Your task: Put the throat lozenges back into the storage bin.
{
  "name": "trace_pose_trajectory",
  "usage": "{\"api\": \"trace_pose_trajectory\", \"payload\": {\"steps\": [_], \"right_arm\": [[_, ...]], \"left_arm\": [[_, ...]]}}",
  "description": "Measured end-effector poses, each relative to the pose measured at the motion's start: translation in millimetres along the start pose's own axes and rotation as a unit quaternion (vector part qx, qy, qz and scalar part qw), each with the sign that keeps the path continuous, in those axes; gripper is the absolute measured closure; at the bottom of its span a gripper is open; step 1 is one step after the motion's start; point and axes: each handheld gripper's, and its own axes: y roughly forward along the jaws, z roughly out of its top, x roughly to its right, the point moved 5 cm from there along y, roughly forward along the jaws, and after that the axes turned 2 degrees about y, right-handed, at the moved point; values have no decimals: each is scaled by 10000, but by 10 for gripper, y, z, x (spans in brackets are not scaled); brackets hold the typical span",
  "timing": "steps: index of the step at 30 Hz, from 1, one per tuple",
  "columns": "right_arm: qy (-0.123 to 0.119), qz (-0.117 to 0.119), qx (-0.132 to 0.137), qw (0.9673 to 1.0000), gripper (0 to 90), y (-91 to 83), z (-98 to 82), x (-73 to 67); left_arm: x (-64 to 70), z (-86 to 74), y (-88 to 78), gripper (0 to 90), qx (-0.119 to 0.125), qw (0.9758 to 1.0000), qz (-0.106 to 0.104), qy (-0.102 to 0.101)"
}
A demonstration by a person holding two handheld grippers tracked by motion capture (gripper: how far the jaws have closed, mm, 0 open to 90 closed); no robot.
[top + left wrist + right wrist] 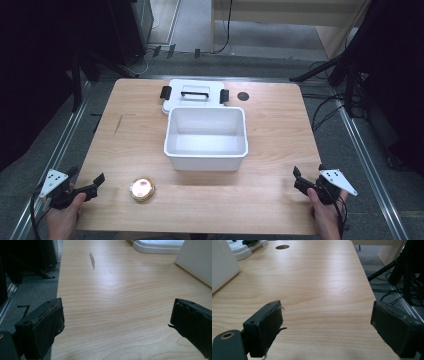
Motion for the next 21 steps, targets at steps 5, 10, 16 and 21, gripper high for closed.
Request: {"api": "trace_pose_trajectory", "payload": {"steps": [5, 10, 16, 21], "right_arm": [[-157, 3, -27, 9999, 105, -17, -14, -30], [-242, 23, -123, 9996, 105, -19, -34, -46], [-214, 83, -182, 9996, 106, 3, -34, -52], [-166, 174, -250, 9994, 114, 17, -34, -47]], "left_arm": [[-3, 0, 0, 0, 4, 10000, 20, -44], [6, 3, -13, 0, -18, 10000, 1, -25], [59, 85, -75, 0, -52, 9998, -51, 175], [159, 207, -116, 0, -264, 9980, -10, 581]]}}
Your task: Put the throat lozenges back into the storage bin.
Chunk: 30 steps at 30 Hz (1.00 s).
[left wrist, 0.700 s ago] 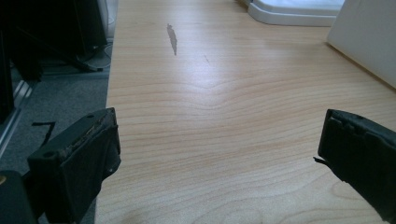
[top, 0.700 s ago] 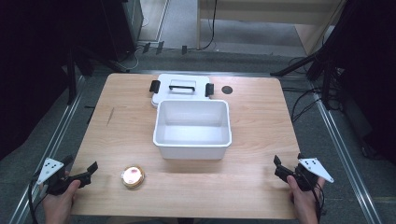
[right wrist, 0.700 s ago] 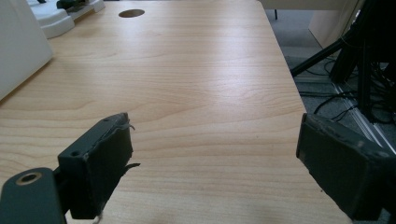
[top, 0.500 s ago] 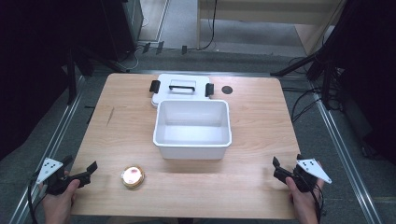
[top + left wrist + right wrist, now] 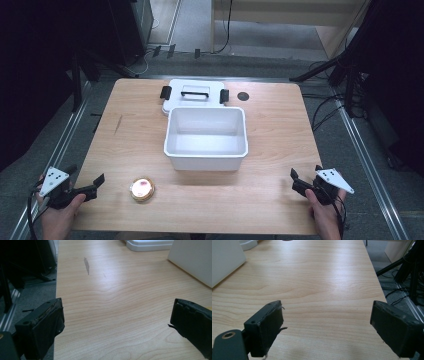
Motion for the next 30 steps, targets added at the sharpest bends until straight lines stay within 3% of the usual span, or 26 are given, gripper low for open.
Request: {"api": "trace_pose_trajectory", "payload": {"steps": [3, 5, 7, 8, 9, 10, 11, 12, 13, 14, 15, 17, 18, 19, 20, 21, 23, 24, 25, 26, 27, 28, 29, 30], "right_arm": [[-6, -2, -4, 10000, 118, 0, 0, -1], [-7, 1, -10, 10000, 121, 0, -2, -3], [-14, 30, -12, 10000, 123, 0, -2, -5], [-15, 41, -18, 10000, 123, 1, -2, -6], [-15, 41, -18, 10000, 123, 1, -2, -6], [-15, 49, -23, 10000, 123, 2, -2, -6], [-14, 57, -37, 10000, 124, 4, -3, -6], [-10, 59, -43, 10000, 124, 5, -2, -7], [-12, 64, -46, 10000, 125, 5, -3, -7], [-16, 74, -46, 10000, 125, 5, -3, -9], [-15, 83, -48, 10000, 125, 5, -3, -10], [-23, 99, -55, 9999, 125, 4, -4, -10], [-23, 99, -55, 9999, 125, 4, -4, -10], [-17, 115, -58, 9999, 125, 4, -4, -10], [-17, 129, -58, 9999, 125, 5, -4, -10], [-10, 136, -61, 9999, 126, 5, -4, -10], [-6, 146, -67, 9999, 126, 4, -5, -10], [-6, 146, -67, 9999, 126, 4, -5, -10], [-11, 157, -76, 9998, 126, 4, -6, -12], [-11, 157, -76, 9998, 126, 4, -6, -12], [-38, 176, -92, 9998, 126, 5, -8, -14], [-50, 176, -95, 9998, 126, 5, -9, -16], [-50, 176, -95, 9998, 126, 5, -9, -16], [-67, 181, -111, 9998, 126, 7, -9, -17]], "left_arm": [[54, 47, -9, 0, -156, 9997, -113, 165], [122, 96, -13, 0, -335, 9981, -242, 452], [207, 134, -16, 0, -566, 9945, -413, 772], [299, 165, -23, 0, -832, 9883, -580, 1140], [299, 165, -23, 0, -832, 9883, -580, 1140], [341, 183, -26, 0, -941, 9848, -672, 1296], [420, 223, -28, 0, -1151, 9774, -854, 1556], [452, 243, -27, 0, -1274, 9729, -913, 1698], [452, 243, -27, 1, -1274, 9729, -913, 1698], [483, 264, -29, 1, -1407, 9679, -978, 1840], [538, 306, -26, 3, -1576, 9606, -1058, 2029], [599, 351, -22, 23, -1764, 9516, -1154, 2237], [599, 351, -22, 24, -1764, 9516, -1154, 2237], [665, 376, -5, 25, -1954, 9420, -1192, 2456], [665, 376, -5, 26, -1954, 9420, -1192, 2456], [738, 375, 24, 26, -2163, 9283, -1256, 2751], [801, 355, 58, 20, -2347, 9171, -1305, 2945], [801, 355, 58, 4, -2347, 9171, -1305, 2945], [859, 329, 89, 0, -2525, 9060, -1396, 3097], [859, 329, 89, 0, -2525, 9060, -1396, 3097], [917, 299, 122, 0, -2648, 8980, -1477, 3188], [942, 283, 139, 0, -2709, 8942, -1500, 3232], [942, 283, 139, 0, -2709, 8942, -1500, 3232], [960, 275, 156, 0, -2775, 8897, -1509, 3295]]}}
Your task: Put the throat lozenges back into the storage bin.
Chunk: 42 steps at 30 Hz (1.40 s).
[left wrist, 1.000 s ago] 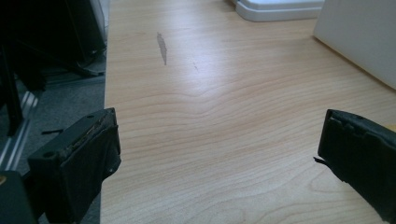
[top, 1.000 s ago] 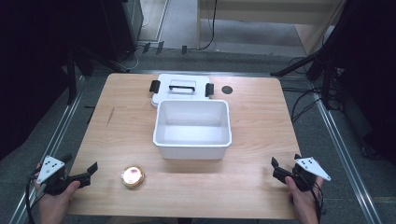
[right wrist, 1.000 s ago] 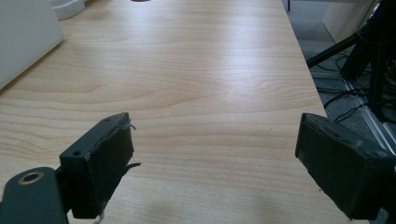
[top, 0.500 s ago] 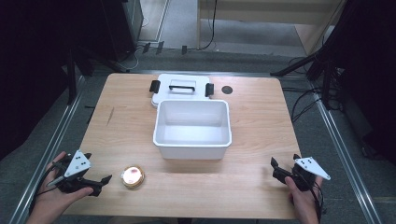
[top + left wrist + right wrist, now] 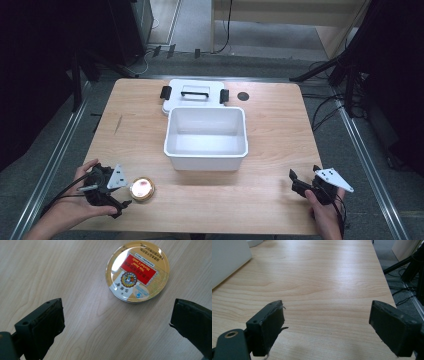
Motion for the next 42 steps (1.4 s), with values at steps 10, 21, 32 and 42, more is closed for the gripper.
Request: {"api": "trace_pose_trajectory", "payload": {"steps": [10, 21, 32, 42], "right_arm": [[14, 26, -14, 10000, 126, 2, -1, -1], [22, 55, -15, 10000, 126, 3, 0, 1], [23, 68, -21, 10000, 126, 3, -1, 1], [35, 65, -32, 10000, 126, 7, -1, 1]], "left_arm": [[79, 189, 175, 0, -274, 9985, -311, 366], [161, 311, 362, 37, -678, 9943, -606, 550], [111, 343, 476, 104, -764, 9935, -772, 329], [81, 376, 493, 194, -756, 9926, -934, 147]]}}
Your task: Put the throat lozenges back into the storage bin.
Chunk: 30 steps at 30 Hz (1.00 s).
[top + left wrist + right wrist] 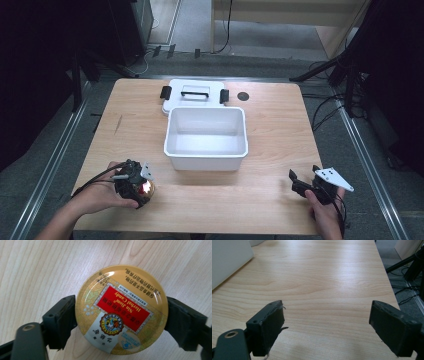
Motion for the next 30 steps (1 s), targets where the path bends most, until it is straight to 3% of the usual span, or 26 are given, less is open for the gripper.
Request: {"api": "trace_pose_trajectory", "payload": {"steps": [4, 8, 16, 19, 30], "right_arm": [[10, 5, -10, 10000, 126, 2, 0, 2], [28, 5, -19, 10000, 126, 1, 0, 1], [36, -2, -39, 10000, 126, 3, -1, 5], [47, -2, -50, 10000, 126, 4, -1, 4], [47, 33, -68, 10000, 126, 6, -4, 4]], "left_arm": [[-11, -3, -10, 208, 17, 10000, -70, 52], [-53, -4, -51, 210, 66, 9999, -67, -41], [-162, 0, -259, 212, 50, 9999, -94, -44], [-261, 17, -384, 212, 27, 9999, 92, -86], [-503, 84, -711, 212, 125, 9991, 313, -255]]}}
